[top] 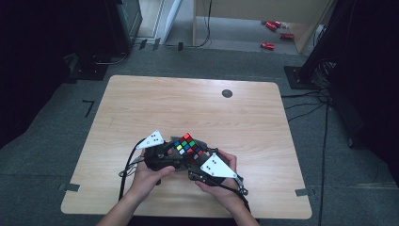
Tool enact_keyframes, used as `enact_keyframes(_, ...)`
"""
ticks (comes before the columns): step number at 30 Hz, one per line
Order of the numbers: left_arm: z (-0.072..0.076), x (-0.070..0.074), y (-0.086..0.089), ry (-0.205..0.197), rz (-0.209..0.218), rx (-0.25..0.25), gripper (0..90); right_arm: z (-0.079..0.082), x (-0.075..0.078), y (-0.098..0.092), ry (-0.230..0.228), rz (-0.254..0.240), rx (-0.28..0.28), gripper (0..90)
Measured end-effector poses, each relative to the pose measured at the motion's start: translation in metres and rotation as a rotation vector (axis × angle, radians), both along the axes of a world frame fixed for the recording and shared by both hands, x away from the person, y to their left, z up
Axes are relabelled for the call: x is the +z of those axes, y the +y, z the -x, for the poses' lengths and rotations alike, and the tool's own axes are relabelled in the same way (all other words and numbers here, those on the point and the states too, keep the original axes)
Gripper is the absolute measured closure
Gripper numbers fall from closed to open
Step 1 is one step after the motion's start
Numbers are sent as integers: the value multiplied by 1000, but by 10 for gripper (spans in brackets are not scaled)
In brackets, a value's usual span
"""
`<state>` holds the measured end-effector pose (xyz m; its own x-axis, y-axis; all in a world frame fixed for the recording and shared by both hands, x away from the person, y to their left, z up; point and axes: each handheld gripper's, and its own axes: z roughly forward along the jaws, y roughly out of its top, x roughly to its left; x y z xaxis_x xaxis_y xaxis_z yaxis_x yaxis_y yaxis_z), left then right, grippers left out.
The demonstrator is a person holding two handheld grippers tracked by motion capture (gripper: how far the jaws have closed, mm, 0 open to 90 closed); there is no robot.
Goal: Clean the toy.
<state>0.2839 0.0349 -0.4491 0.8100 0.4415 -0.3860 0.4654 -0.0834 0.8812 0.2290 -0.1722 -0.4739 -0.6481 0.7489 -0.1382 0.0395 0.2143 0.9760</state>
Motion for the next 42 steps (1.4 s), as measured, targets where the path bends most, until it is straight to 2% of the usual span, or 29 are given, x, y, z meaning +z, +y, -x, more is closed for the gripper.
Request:
enact_keyframes(5, -1, -1, 1, 13, 0, -3, 350, 1, 0, 1, -18, 24, -2, 327)
enact_keyframes(10, -3, -2, 2, 24, 19, -17, 342, 2, 1, 0, -14, 26, 2, 332)
enact_keyframes(17, -3, -1, 5, -31, 25, -22, 299, 1, 3, -3, -17, 26, 17, 338)
enact_keyframes(23, -1, 0, 6, -107, 35, -26, 278, 2, 4, -6, 2, 16, 27, 341)
enact_keyframes(31, 0, 1, 8, -112, 45, -20, 279, 2, 5, -8, 9, 15, 39, 342)
enact_keyframes(34, -2, 3, 12, -110, 65, -4, 285, 1, 5, -9, 20, 18, 37, 343)
enact_keyframes(36, -1, 4, 13, -126, 73, -5, 283, 1, 5, -10, 26, 11, 39, 344)
enact_keyframes(38, 0, 4, 14, -171, 69, 0, 274, 1, 6, -10, 25, 12, 42, 344)
enact_keyframes(40, 0, 5, 16, -194, 73, 6, 266, 1, 6, -11, 30, 10, 41, 343)
enact_keyframes(42, -1, 6, 19, -189, 88, 11, 264, 1, 6, -12, 34, 9, 37, 344)
